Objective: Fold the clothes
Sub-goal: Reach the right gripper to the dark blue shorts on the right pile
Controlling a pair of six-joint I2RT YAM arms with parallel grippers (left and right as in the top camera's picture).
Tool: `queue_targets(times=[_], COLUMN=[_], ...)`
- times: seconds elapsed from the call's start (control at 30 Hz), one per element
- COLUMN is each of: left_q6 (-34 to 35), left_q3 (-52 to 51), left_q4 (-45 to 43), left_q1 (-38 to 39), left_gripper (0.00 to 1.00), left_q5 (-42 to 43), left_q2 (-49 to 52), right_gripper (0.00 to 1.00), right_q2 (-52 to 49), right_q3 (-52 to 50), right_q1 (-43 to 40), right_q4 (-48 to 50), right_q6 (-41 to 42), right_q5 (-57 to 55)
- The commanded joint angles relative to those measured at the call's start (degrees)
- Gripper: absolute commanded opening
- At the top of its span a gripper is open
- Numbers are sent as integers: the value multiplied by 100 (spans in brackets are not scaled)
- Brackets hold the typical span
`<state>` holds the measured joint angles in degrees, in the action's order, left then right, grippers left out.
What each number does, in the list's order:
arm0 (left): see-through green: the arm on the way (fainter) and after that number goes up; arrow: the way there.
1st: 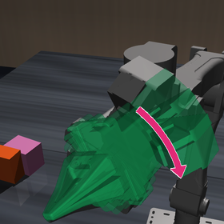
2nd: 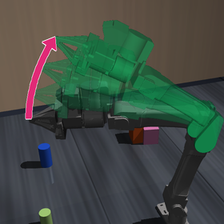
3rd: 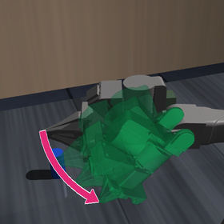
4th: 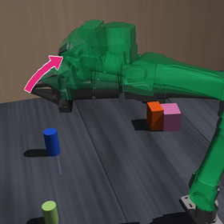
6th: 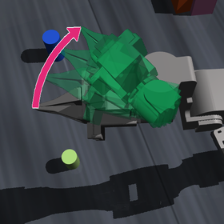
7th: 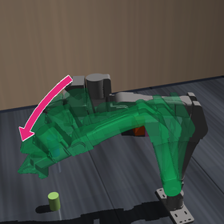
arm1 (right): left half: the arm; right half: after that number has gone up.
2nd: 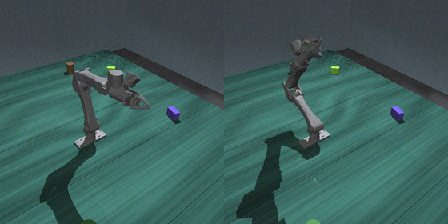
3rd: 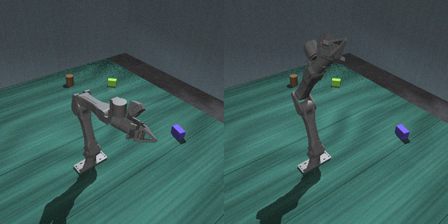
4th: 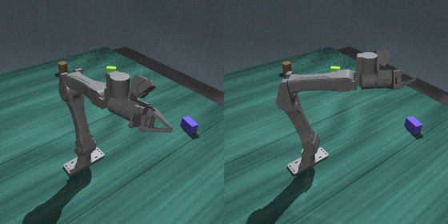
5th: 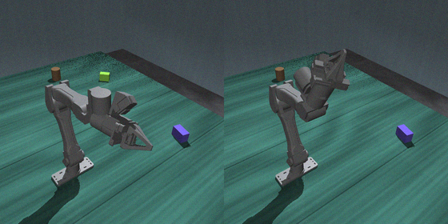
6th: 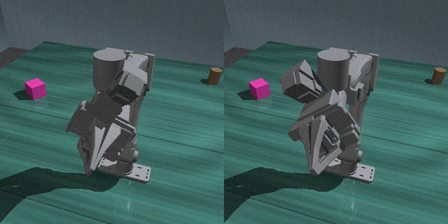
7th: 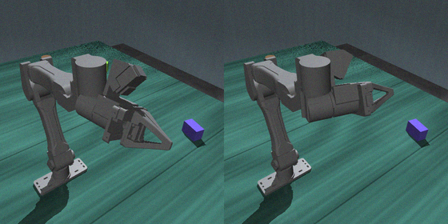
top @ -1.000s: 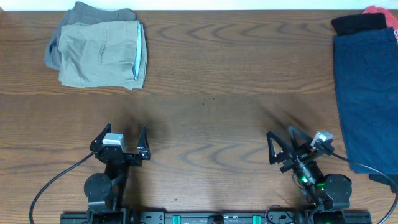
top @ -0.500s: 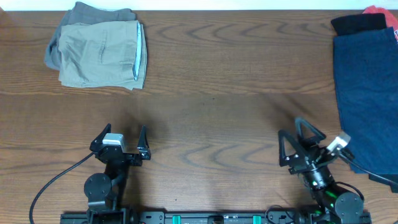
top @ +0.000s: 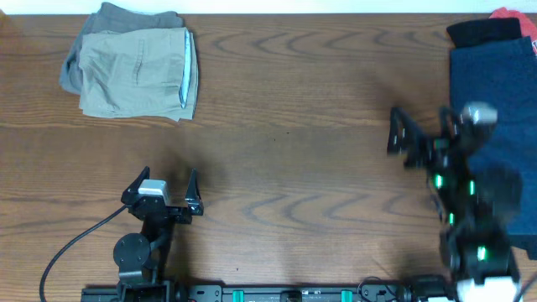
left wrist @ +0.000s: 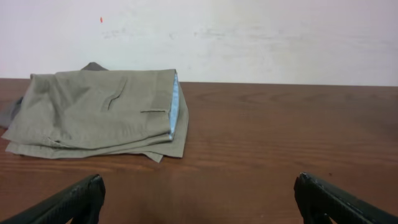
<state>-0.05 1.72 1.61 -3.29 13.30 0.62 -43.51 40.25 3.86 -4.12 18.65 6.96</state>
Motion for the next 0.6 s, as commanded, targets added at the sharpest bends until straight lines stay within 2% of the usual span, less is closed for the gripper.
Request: queue_targets(times=[0.0,0.17,0.3,0.4,0.57], left_q6=[-35,-35,-35,-35,-35], left_q3=[-149,-149,-149,-149,-149], left_q4=[105,105,105,105,105], left_q1=[-24,-24,-24,-24,-24], left_gripper=[98,98,98,98,98], left_q5=[13,11,11,11,11], left_q2=[-39,-39,-39,-39,-39], right_gripper=[99,99,99,99,99], right_q2=[-1152,-3287,-4828,-5549,-6120], right_q3=[1054,2986,4419,4979,5093], right_q1=[-20,-76,-254,-326,-400], right_q4=[-481,-1937,-2820,-2933,-2474], right_q6=[-1019,-1580,-1709,-1709,-1873], right_q5=[-1316,-2662,-3475,-4013,-3987])
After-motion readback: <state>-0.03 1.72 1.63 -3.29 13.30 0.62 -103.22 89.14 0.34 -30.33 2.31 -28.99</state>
